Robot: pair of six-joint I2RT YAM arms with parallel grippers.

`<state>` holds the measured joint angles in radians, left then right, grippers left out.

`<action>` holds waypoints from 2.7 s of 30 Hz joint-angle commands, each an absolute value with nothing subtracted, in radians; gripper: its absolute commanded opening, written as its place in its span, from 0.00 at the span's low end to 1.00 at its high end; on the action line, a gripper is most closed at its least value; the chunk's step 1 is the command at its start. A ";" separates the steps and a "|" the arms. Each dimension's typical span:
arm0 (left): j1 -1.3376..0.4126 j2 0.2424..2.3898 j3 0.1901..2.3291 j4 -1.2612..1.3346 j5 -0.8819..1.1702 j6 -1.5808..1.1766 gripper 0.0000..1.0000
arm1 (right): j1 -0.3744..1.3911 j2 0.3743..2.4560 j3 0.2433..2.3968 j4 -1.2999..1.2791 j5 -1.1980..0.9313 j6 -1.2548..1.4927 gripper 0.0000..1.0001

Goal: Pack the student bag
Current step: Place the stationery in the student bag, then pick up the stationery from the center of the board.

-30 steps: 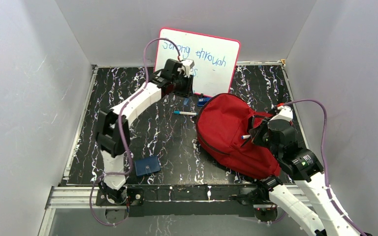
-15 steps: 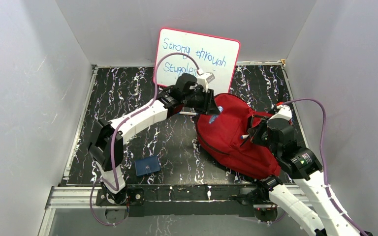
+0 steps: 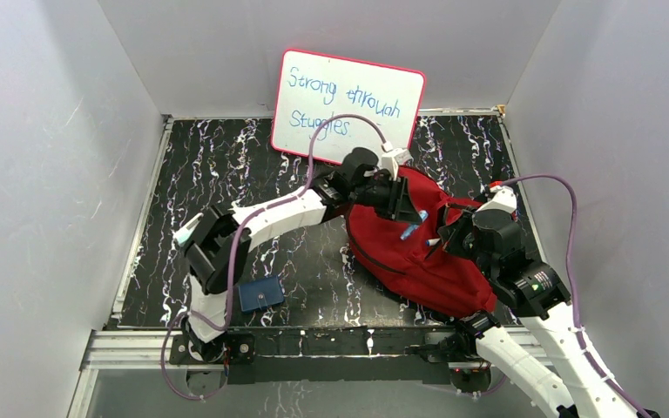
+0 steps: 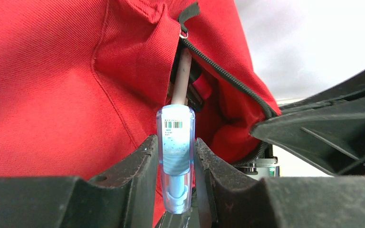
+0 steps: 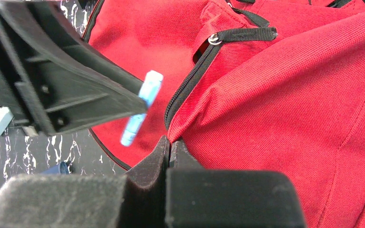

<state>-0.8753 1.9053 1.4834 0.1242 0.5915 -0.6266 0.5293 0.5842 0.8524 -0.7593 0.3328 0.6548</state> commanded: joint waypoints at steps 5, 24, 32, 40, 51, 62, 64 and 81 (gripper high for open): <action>-0.927 1.981 1.558 0.233 0.643 -0.698 0.03 | 0.529 0.549 0.864 -0.709 0.335 0.696 0.00; -0.961 2.140 1.697 0.298 0.616 -0.836 0.00 | 0.528 0.515 0.873 -0.742 0.395 0.717 0.00; -0.993 2.161 1.717 0.294 0.610 -0.839 0.11 | 0.528 0.514 0.866 -0.737 0.394 0.716 0.00; -1.008 2.119 1.709 0.193 0.544 -0.749 0.41 | 0.529 0.510 0.860 -0.732 0.394 0.716 0.00; -1.004 2.022 1.741 0.042 0.426 -0.606 0.53 | 0.529 0.502 0.845 -0.729 0.405 0.717 0.00; -0.946 1.895 1.695 -0.043 0.368 -0.534 0.56 | 0.528 0.501 0.829 -0.722 0.413 0.715 0.00; -0.926 1.865 1.666 -0.040 0.360 -0.535 0.56 | 0.529 0.503 0.827 -0.716 0.410 0.715 0.00; -0.708 1.659 1.445 -0.341 0.161 -0.141 0.61 | 0.528 0.506 0.814 -0.708 0.418 0.701 0.00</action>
